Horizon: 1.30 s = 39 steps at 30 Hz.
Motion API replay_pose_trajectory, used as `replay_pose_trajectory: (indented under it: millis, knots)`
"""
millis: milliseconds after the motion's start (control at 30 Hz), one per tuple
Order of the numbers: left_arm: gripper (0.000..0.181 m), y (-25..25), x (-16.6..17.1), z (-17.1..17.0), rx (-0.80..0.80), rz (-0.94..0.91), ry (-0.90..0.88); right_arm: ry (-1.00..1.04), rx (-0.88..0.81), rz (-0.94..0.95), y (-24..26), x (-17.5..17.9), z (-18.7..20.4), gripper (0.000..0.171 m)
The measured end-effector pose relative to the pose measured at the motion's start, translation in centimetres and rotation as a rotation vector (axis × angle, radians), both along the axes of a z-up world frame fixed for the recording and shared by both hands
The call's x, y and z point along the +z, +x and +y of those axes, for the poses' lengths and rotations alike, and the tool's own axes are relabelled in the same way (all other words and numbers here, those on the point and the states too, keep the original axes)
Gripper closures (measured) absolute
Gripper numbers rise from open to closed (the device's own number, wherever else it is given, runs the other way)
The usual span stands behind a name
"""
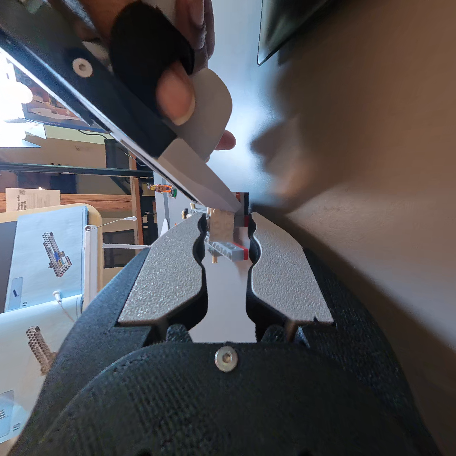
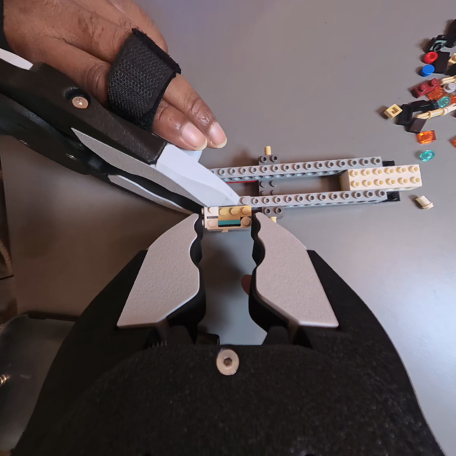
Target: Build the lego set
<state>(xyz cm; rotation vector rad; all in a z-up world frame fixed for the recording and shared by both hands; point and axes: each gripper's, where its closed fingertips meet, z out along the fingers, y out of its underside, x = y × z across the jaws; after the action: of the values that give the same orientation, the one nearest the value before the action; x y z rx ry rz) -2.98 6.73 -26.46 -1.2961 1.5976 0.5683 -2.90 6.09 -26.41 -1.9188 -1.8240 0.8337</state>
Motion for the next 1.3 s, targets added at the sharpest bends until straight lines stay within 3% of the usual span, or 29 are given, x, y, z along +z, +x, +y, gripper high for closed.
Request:
replay_pose_trajectory:
  millis: [367, 667, 900, 1133, 1300]
  knots:
    - [0.156, -0.2, 0.2, -0.3, -0.021, 0.061, 0.032, -0.026, 0.011, 0.021, -0.1, 0.2, -0.3, 0.133]
    - [0.157, -0.6, 1.2, -0.7, -0.048, -0.023, -0.010, 0.039, 0.124, 0.139, -0.7, 1.3, -0.9, 0.124]
    - [0.157, -1.3, 2.6, -0.7, -0.065, -0.127, -0.037, 0.279, 0.197, 0.257, -1.1, 2.7, -0.7, 0.118]
    - [0.157, -1.8, 3.5, -0.7, -0.076, -0.199, -0.066, 0.785, 0.291, 0.306, -1.8, 2.7, 0.2, 0.118]
    - [0.157, -1.9, 3.8, -1.0, -0.092, -0.222, -0.085, 1.057, 0.318, 0.345, -2.7, 2.9, 0.8, 0.140]
